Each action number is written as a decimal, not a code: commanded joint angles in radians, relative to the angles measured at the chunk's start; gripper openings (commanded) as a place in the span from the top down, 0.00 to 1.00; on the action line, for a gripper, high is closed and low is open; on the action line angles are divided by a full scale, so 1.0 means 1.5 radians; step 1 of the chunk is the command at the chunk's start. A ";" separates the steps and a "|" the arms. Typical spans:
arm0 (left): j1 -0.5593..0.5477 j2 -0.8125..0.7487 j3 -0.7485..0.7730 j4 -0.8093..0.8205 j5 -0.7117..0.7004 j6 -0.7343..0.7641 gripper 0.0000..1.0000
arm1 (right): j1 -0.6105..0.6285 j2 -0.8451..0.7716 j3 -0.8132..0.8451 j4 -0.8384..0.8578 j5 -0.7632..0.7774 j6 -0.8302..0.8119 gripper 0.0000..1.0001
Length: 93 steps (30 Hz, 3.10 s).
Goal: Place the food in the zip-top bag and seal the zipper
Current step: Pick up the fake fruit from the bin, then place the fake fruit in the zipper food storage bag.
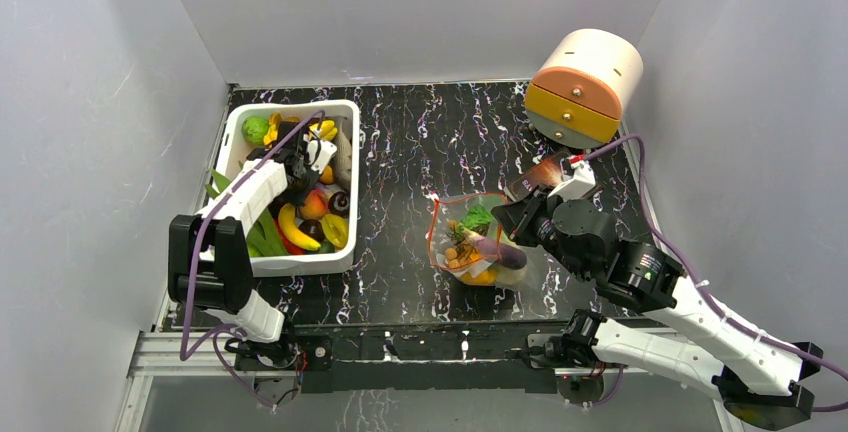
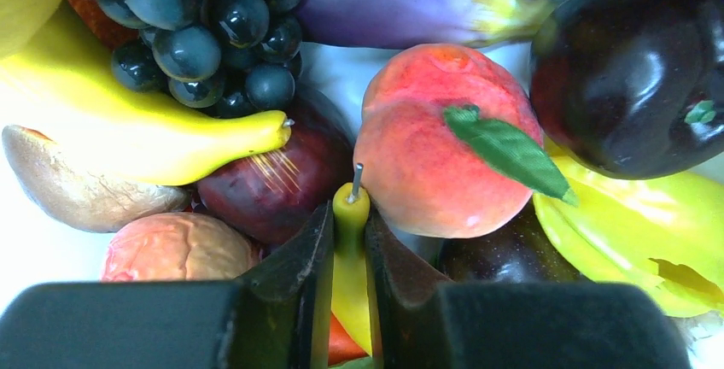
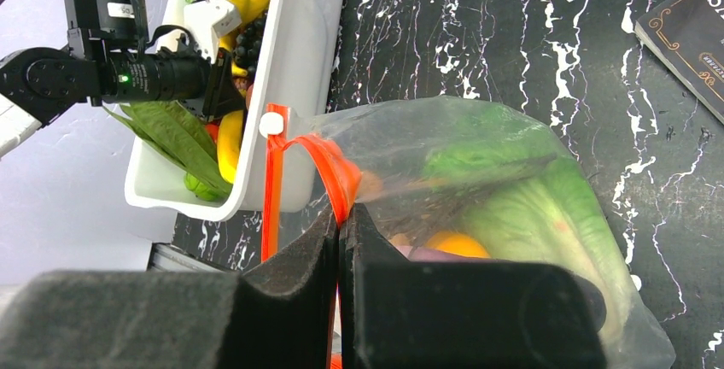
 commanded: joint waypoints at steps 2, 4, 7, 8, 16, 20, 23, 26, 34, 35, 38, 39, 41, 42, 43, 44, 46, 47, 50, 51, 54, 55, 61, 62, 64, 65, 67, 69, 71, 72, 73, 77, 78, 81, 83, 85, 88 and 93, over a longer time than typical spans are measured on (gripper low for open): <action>-0.002 -0.028 0.039 -0.006 0.015 -0.039 0.97 | 0.000 -0.007 0.005 0.068 0.017 0.016 1.00; -0.004 -0.049 0.042 0.002 0.001 -0.053 1.00 | 0.000 -0.010 0.001 0.076 0.016 0.020 1.00; -0.004 -0.085 0.049 0.017 0.000 -0.083 1.00 | 0.000 -0.005 0.004 0.083 0.020 0.018 1.00; -0.004 -0.099 0.052 0.022 0.014 -0.097 1.00 | 0.000 -0.002 0.006 0.085 0.023 0.017 1.00; -0.004 -0.211 0.054 0.045 0.167 -0.187 1.00 | 0.000 0.008 -0.001 0.116 0.032 0.022 1.00; -0.004 -0.252 0.048 0.066 0.195 -0.218 1.00 | 0.001 0.012 -0.008 0.124 0.042 0.028 1.00; -0.004 -0.274 0.062 0.084 0.229 -0.252 1.00 | 0.000 0.015 -0.015 0.137 0.042 0.040 1.00; -0.004 -0.305 0.063 0.119 0.260 -0.286 1.00 | 0.000 0.025 -0.017 0.155 0.039 0.038 1.00; -0.004 -0.401 -0.037 0.316 0.370 -0.399 1.00 | 0.000 0.059 -0.012 0.182 0.002 0.043 1.00; -0.004 -0.406 -0.049 0.338 0.388 -0.413 1.00 | 0.000 0.060 -0.013 0.187 -0.003 0.047 1.00; -0.004 -0.416 -0.069 0.406 0.450 -0.454 1.00 | 0.000 0.061 -0.016 0.203 -0.008 0.056 1.00; -0.004 -0.418 -0.078 0.434 0.476 -0.470 1.00 | 0.000 0.061 -0.016 0.207 -0.008 0.058 1.00; -0.005 -0.422 -0.102 0.508 0.526 -0.523 1.00 | -0.001 0.066 -0.016 0.216 -0.011 0.061 1.00; -0.007 -0.425 -0.120 0.553 0.546 -0.559 1.00 | 0.000 0.070 -0.015 0.220 -0.013 0.064 1.00; -0.010 -0.428 -0.137 0.607 0.560 -0.592 1.00 | 0.000 0.073 -0.014 0.224 -0.018 0.067 1.00; -0.016 -0.432 -0.151 0.643 0.568 -0.614 1.00 | 0.000 0.075 -0.014 0.230 -0.024 0.069 1.00; -0.035 -0.438 -0.171 0.684 0.564 -0.633 1.00 | 0.001 0.079 -0.016 0.243 -0.031 0.079 1.00; -0.051 -0.442 -0.177 0.695 0.554 -0.632 1.00 | 0.000 0.081 -0.018 0.250 -0.033 0.084 1.00; -0.118 -0.457 -0.187 0.704 0.505 -0.590 1.00 | 0.000 0.089 -0.018 0.261 -0.038 0.101 1.00; -0.145 -0.460 -0.188 0.704 0.486 -0.561 1.00 | 0.000 0.092 -0.018 0.263 -0.040 0.107 1.00; -0.221 -0.450 -0.188 0.718 0.439 -0.514 1.00 | 0.000 0.097 -0.016 0.273 -0.044 0.123 1.00; -0.242 -0.443 -0.186 0.724 0.428 -0.506 1.00 | 0.000 0.097 -0.015 0.276 -0.045 0.127 1.00; -0.331 -0.396 -0.177 0.775 0.392 -0.514 1.00 | -0.001 0.099 -0.014 0.295 -0.036 0.139 1.00; -0.343 -0.387 -0.175 0.777 0.395 -0.512 1.00 | 0.000 0.099 -0.012 0.296 -0.034 0.140 1.00; -0.367 -0.376 -0.180 0.776 0.389 -0.486 1.00 | 0.000 0.098 -0.008 0.300 -0.034 0.140 1.00; -0.378 -0.375 -0.185 0.774 0.376 -0.465 1.00 | -0.001 0.097 -0.007 0.301 -0.035 0.140 1.00; -0.394 -0.375 -0.197 0.774 0.331 -0.425 1.00 | 0.000 0.096 -0.004 0.302 -0.040 0.136 1.00; -0.404 -0.373 -0.197 0.768 0.308 -0.395 1.00 | -0.001 0.095 -0.004 0.301 -0.044 0.134 1.00; -0.415 -0.373 -0.197 0.765 0.271 -0.365 1.00 | 0.001 0.092 -0.008 0.299 -0.049 0.136 1.00; -0.421 -0.374 -0.197 0.766 0.251 -0.351 1.00 | 0.000 0.091 -0.010 0.299 -0.054 0.137 1.00; -0.424 -0.374 -0.198 0.766 0.237 -0.336 1.00 | -0.001 0.090 -0.011 0.298 -0.058 0.140 1.00; -0.427 -0.361 -0.178 0.718 0.166 -0.300 1.00 | 0.000 0.082 -0.018 0.298 -0.062 0.149 1.00; -0.429 -0.357 -0.171 0.706 0.141 -0.303 1.00 | -0.001 0.081 -0.019 0.299 -0.060 0.150 1.00; -0.442 -0.352 -0.165 0.703 0.085 -0.329 1.00 | 0.000 0.081 -0.018 0.311 -0.058 0.141 1.00; -0.461 -0.349 -0.162 0.708 0.047 -0.333 1.00 | 0.000 0.085 -0.017 0.324 -0.067 0.134 1.00; -0.480 -0.340 -0.154 0.703 -0.007 -0.325 1.00 | 0.001 0.091 -0.016 0.331 -0.074 0.130 1.00; -0.496 -0.329 -0.145 0.703 -0.091 -0.305 1.00 | -0.001 0.101 -0.022 0.336 -0.074 0.129 1.00; -0.505 -0.311 -0.127 0.712 -0.161 -0.254 1.00 | 0.000 0.106 -0.030 0.340 -0.076 0.128 1.00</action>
